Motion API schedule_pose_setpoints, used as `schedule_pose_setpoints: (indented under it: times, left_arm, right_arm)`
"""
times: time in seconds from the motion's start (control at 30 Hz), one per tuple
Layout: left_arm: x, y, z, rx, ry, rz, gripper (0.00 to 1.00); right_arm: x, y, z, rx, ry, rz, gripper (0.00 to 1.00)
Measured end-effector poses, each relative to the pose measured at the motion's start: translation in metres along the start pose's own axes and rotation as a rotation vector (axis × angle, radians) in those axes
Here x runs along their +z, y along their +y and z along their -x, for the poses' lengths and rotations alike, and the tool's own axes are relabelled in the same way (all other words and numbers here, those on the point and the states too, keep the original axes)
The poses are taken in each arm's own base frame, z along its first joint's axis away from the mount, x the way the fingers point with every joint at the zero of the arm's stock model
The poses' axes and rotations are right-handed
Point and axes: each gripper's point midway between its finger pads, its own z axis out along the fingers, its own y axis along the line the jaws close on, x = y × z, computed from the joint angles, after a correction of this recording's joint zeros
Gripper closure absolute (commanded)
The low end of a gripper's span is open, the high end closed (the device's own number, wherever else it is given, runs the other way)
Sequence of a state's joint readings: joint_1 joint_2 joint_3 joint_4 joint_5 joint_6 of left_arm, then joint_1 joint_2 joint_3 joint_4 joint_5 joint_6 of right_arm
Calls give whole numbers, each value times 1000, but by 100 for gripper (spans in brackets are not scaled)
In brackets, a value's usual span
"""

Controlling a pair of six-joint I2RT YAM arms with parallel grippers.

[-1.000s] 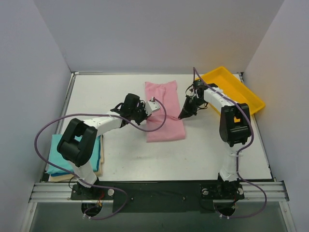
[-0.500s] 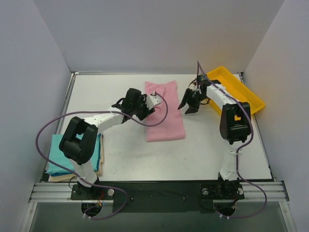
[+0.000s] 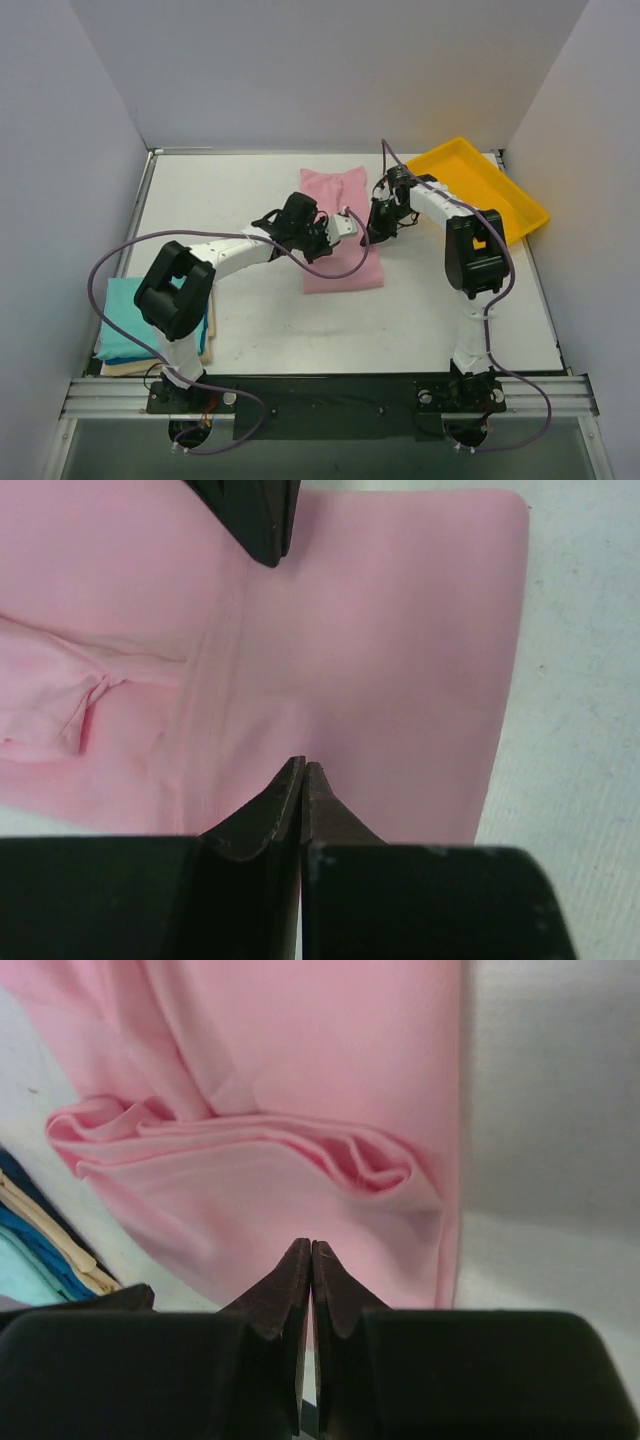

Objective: Fold and stack the t-shirts
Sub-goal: Fold the folded rectangular tshirt in 1/3 of the way

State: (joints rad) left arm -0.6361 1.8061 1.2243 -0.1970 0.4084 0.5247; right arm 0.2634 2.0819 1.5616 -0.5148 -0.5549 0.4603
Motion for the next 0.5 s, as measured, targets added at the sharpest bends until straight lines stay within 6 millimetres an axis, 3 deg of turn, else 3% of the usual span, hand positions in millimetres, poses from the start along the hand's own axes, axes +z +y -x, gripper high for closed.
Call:
schedule_pose_setpoints:
  times: [0.1, 0.2, 0.5]
  left_arm:
    - [17, -3, -3, 32, 3, 10, 91]
    - [25, 15, -12, 69, 19, 80, 91]
    - [36, 70, -65, 98, 168, 216, 95]
  right_arm:
    - [20, -12, 5, 31, 23, -20, 100]
    - [29, -25, 12, 59, 28, -35, 100]
    - [29, -30, 24, 87, 5, -30, 100]
